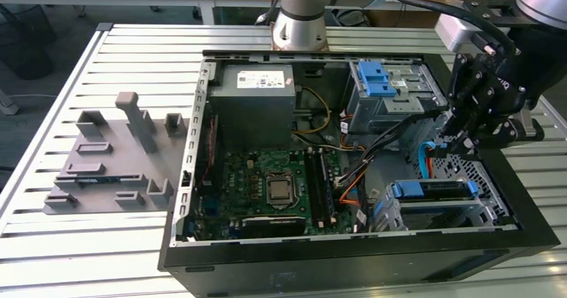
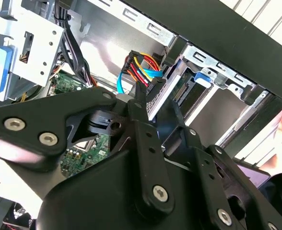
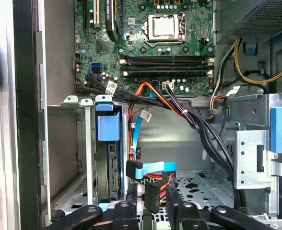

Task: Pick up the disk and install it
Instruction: 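Insert the first disk wire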

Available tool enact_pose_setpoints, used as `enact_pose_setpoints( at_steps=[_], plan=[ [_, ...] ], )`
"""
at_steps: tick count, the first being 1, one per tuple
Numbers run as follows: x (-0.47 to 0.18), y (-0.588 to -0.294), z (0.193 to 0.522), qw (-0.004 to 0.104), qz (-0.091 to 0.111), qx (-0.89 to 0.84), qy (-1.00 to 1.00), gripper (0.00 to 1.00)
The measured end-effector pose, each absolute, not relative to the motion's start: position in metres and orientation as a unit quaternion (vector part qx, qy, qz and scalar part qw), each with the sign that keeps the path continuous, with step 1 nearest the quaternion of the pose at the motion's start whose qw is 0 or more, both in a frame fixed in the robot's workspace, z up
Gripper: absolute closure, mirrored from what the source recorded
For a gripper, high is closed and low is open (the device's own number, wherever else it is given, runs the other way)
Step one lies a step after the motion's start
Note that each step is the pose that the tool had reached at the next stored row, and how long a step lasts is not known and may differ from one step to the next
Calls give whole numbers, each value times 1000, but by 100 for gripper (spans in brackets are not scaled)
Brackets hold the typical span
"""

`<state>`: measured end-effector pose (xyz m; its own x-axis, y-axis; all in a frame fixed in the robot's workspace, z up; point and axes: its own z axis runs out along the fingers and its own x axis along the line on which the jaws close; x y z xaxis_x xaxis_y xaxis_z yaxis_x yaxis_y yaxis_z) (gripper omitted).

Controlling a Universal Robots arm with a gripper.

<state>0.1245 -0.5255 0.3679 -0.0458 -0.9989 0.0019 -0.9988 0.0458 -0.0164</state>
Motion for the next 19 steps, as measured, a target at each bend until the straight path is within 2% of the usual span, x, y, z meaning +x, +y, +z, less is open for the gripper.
enact_pose_setpoints(
  at_steps=[5,6,11,19],
  plan=[
    [124,-525,368,4,-8,-691,723,62],
    [124,-525,368,4,-8,-691,723,56],
    [124,-519,368,-2,-15,-691,723,56],
    [124,-514,367,-3,-16,-690,723,56]
  ],
)
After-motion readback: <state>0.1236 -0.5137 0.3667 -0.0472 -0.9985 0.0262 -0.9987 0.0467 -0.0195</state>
